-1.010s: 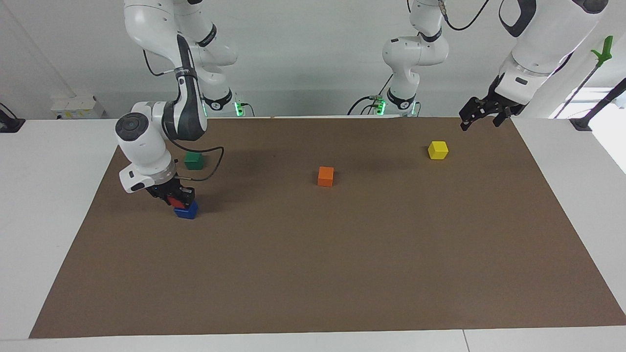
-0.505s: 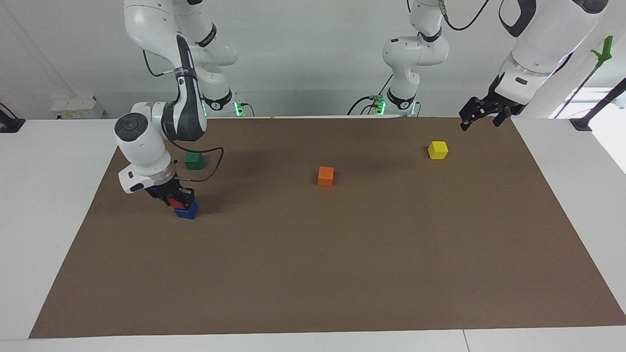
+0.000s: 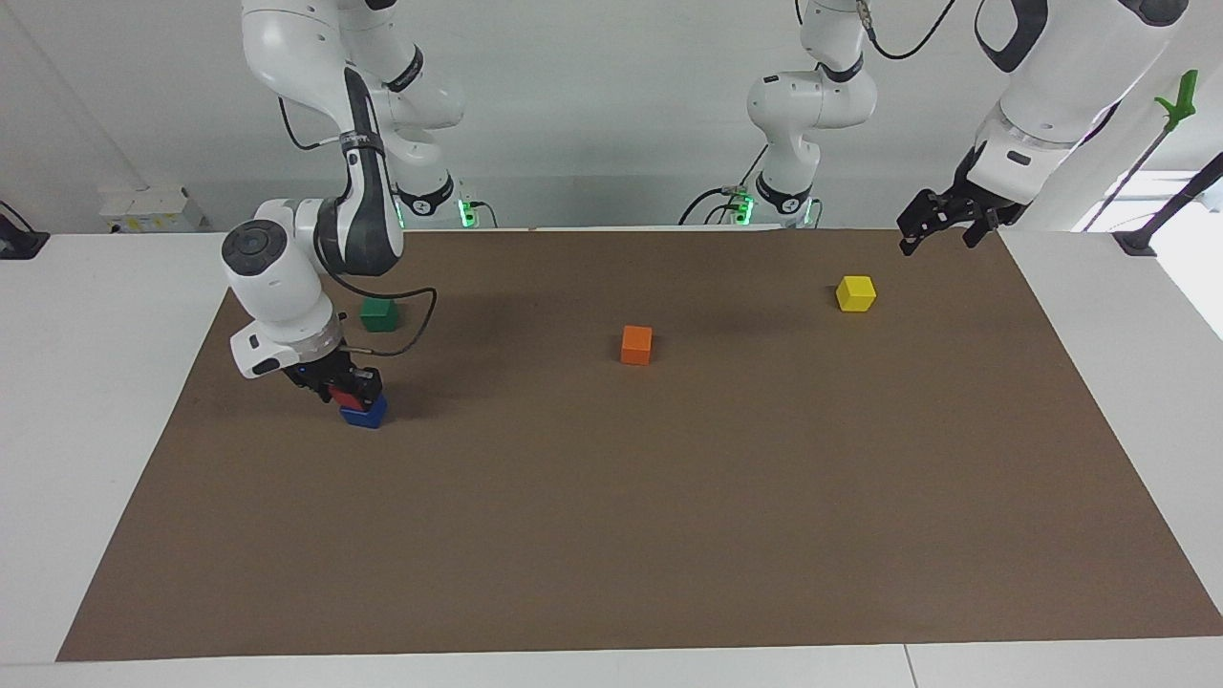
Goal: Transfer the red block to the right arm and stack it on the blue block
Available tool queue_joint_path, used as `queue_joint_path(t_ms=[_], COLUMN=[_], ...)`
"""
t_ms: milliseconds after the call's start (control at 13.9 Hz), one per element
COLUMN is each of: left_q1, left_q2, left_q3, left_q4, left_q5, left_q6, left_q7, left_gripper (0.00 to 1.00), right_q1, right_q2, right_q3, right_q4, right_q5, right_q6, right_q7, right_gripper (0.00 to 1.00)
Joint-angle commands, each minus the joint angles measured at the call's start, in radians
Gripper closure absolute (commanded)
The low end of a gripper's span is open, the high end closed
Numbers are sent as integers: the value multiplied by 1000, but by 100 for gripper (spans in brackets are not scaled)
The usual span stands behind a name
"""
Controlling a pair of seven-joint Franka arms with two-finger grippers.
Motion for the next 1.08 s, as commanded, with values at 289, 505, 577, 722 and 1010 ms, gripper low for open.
queue_joint_path(t_ms=[289, 505, 577, 722, 1010], left_q1=[11, 11, 11, 11, 11], left_q2=[-25, -23, -25, -25, -25], left_q3=[-4, -4, -4, -4, -4], left_q4=[-26, -26, -26, -26, -26], left_q5=[8, 8, 8, 8, 8], left_q6=[-1, -1, -1, -1, -1], left_q7=[8, 8, 8, 8, 8], left_gripper=[0, 0, 0, 0, 0], right_q1=[-22, -21, -21, -7, 2], right_q2=[-40, -125, -157, -211, -234], right_q3=[8, 10, 10, 18, 22], right_q4=[182, 250, 256, 288, 418], right_q5=[-8, 9, 11, 12, 60], right_q6=[-240, -346, -372, -453, -743], right_q7=[-150, -236, -239, -238, -239], right_gripper=[0, 0, 0, 0, 0])
